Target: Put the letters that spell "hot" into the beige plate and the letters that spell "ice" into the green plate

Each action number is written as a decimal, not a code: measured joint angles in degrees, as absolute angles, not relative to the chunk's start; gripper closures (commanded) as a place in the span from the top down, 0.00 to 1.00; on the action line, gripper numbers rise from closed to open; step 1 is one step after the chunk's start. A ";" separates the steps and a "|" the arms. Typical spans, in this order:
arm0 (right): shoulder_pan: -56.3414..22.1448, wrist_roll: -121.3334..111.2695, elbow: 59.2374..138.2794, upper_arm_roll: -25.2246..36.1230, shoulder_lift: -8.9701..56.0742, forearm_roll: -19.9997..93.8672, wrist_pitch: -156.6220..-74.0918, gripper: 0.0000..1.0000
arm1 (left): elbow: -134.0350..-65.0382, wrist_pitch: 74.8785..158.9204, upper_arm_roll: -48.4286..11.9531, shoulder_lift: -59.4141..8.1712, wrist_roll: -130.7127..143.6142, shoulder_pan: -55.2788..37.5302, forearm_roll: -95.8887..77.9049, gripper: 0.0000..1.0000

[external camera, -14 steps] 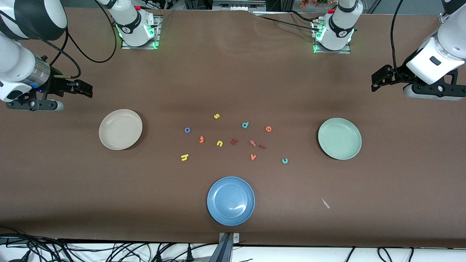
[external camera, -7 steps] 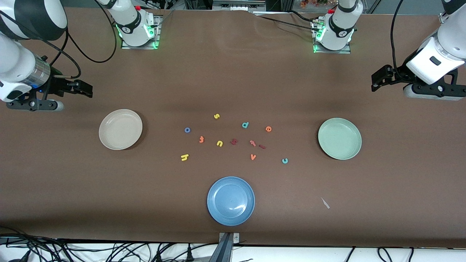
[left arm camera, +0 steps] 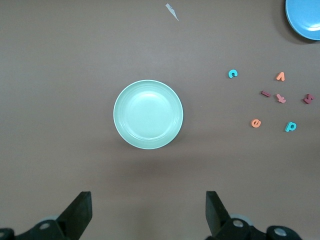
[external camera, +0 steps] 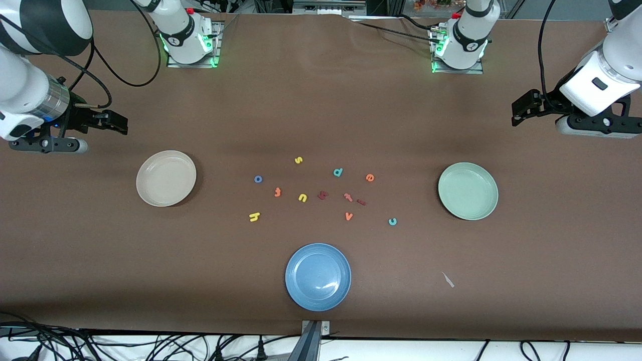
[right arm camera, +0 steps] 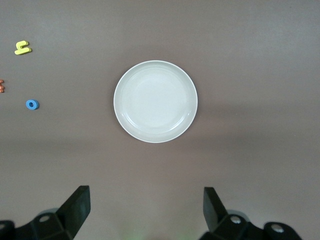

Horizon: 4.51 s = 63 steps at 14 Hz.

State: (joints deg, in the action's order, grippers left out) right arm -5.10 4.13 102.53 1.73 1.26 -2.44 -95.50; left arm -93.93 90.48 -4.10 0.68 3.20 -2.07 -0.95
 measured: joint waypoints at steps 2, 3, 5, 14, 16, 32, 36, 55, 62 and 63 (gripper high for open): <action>-5.10 4.13 102.53 1.73 1.26 -2.44 -95.50 1.00 | -93.93 90.48 -4.10 0.68 3.20 -2.07 -0.95 1.00; -5.10 4.13 102.53 1.73 1.27 -2.44 -95.50 1.00 | -93.93 90.48 -4.10 0.68 3.20 -2.07 -0.95 1.00; -5.10 4.13 102.53 1.73 1.27 -2.44 -95.50 1.00 | -93.93 90.48 -4.10 0.68 3.20 -2.07 -0.95 1.00; -5.10 4.13 102.52 1.73 1.28 -2.44 -95.35 1.00 | -93.93 90.48 -4.10 0.68 3.20 -2.07 -0.95 1.00; -5.11 4.13 102.51 1.72 1.28 -2.44 -95.34 1.00 | -93.93 90.48 -4.10 0.68 3.20 -2.07 -0.95 1.00; -5.56 4.31 102.51 1.24 2.48 -0.95 -95.28 1.00 | -93.93 90.45 -4.55 0.40 3.15 -2.55 -0.95 1.00; -9.30 9.35 102.56 0.93 5.45 -0.74 -98.99 1.00 | -93.93 90.45 -4.69 -0.40 3.15 -3.33 -0.95 1.00; -27.33 36.78 102.56 0.39 33.20 3.30 -133.88 1.00 | -93.79 88.50 -4.95 -1.33 3.03 -7.05 -0.96 1.00; -27.74 36.79 102.51 -0.20 36.35 3.42 -136.60 0.98 | -93.80 89.01 -5.28 -8.97 3.03 -11.62 -0.96 1.00; -27.77 36.79 102.55 -0.47 36.68 3.76 -136.60 0.96 | -93.80 90.29 -5.28 -10.34 3.04 -12.88 -0.96 1.00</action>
State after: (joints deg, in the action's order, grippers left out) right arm -27.77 36.79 102.55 -0.47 36.68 3.76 -136.60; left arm -93.80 90.29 -5.28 -10.34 3.04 -12.88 -0.96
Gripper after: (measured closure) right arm 0.009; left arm 0.000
